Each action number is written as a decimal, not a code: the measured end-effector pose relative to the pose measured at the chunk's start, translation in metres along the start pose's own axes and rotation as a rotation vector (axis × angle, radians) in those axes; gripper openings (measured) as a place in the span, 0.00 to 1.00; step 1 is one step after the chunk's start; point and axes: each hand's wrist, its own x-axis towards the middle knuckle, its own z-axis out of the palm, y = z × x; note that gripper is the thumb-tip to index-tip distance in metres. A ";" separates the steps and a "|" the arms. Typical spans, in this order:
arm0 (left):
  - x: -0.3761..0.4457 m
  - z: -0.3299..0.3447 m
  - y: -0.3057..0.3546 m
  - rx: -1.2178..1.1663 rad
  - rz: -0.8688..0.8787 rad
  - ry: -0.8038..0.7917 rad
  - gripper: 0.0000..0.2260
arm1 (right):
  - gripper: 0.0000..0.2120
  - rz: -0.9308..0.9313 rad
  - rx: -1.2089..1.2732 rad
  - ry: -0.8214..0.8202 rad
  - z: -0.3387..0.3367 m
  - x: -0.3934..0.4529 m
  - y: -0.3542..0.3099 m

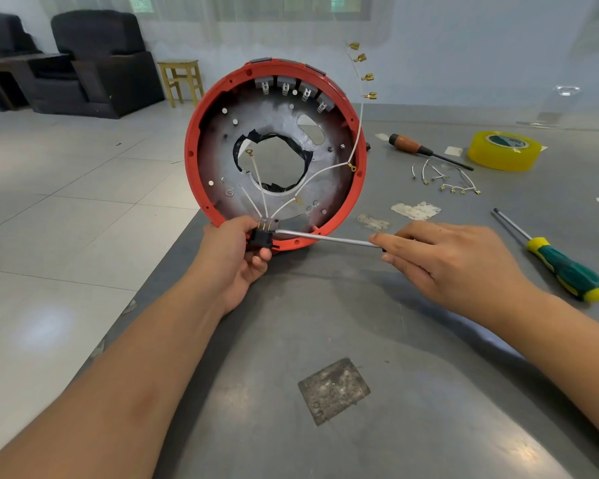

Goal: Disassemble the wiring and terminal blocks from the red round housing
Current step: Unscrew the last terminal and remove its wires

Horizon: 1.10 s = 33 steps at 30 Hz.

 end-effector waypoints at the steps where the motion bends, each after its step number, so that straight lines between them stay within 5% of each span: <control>1: -0.001 0.000 0.000 -0.001 0.000 -0.001 0.07 | 0.17 0.001 0.002 -0.007 0.000 -0.001 0.000; 22: -0.001 0.004 -0.002 -0.120 0.028 0.020 0.04 | 0.14 0.091 0.035 0.030 0.005 -0.006 -0.020; 33: 0.006 0.004 -0.010 -0.091 0.084 0.059 0.14 | 0.15 0.065 -0.019 0.018 0.006 -0.005 -0.006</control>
